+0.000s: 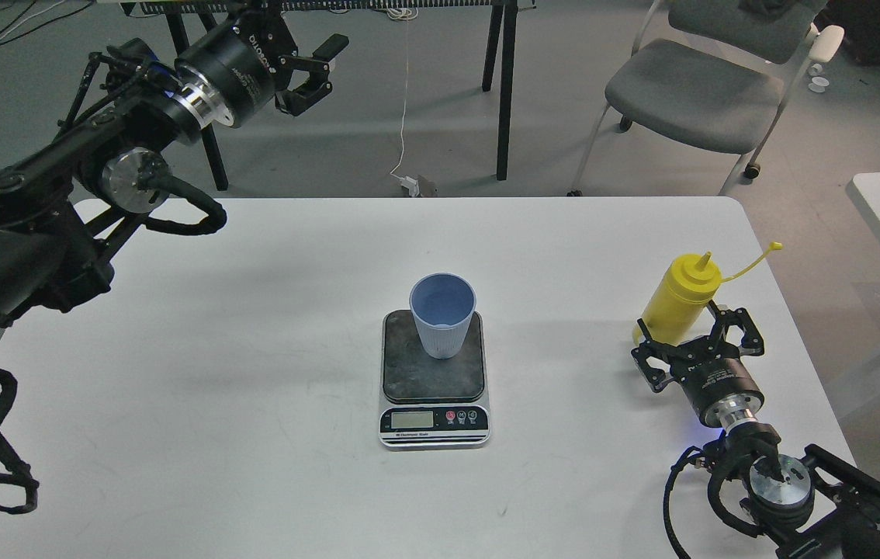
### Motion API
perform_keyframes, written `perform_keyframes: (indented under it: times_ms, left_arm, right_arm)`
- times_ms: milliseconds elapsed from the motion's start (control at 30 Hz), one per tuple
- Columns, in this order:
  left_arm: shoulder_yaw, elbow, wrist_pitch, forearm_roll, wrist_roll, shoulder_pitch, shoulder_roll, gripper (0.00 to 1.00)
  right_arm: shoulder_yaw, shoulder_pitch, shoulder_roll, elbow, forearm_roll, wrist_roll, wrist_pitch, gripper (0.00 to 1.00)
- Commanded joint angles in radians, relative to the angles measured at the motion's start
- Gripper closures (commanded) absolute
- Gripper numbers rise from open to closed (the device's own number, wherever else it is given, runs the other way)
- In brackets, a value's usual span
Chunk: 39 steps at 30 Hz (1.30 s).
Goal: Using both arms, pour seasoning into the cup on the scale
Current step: 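Lower the right gripper around the yellow squeeze bottle, then grip the yellow bottle and lift it off the table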
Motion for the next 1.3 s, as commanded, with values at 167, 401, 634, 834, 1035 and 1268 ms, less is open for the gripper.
perform_keyframes:
  times_ms: [167, 401, 634, 834, 1035, 1268]
  left_arm:
    - [0.000, 0.002, -0.002, 0.020, -0.003, 0.000, -0.002, 0.01]
    - [0.000, 0.000, -0.002, 0.034, -0.014, 0.000, -0.008, 0.01]
    - [0.000, 0.000, -0.002, 0.034, -0.014, 0.000, -0.002, 0.00]
    - [-0.002, 0.000, -0.003, 0.034, -0.015, 0.000, 0.002, 0.00]
    - [-0.005, 0.000, -0.005, 0.034, -0.015, 0.000, 0.002, 0.00]
    - [-0.009, 0.000, -0.005, 0.034, -0.017, -0.001, -0.002, 0.01]
  right_arm:
    - [0.000, 0.037, 0.025, -0.039, -0.007, 0.001, 0.000, 0.09]
    - [0.000, 0.059, 0.060, -0.095, -0.144, 0.149, 0.000, 0.47]
    - [0.000, 0.060, 0.062, -0.097, -0.269, 0.180, 0.000, 0.57]
    - [-0.002, 0.132, 0.008, 0.002, -0.488, 0.180, 0.000, 0.57]
    - [-0.045, 0.273, -0.151, 0.298, -0.886, 0.180, -0.024, 0.58]
    - [-0.356, 0.518, -0.251, 0.425, -1.174, 0.074, -0.405, 0.58]
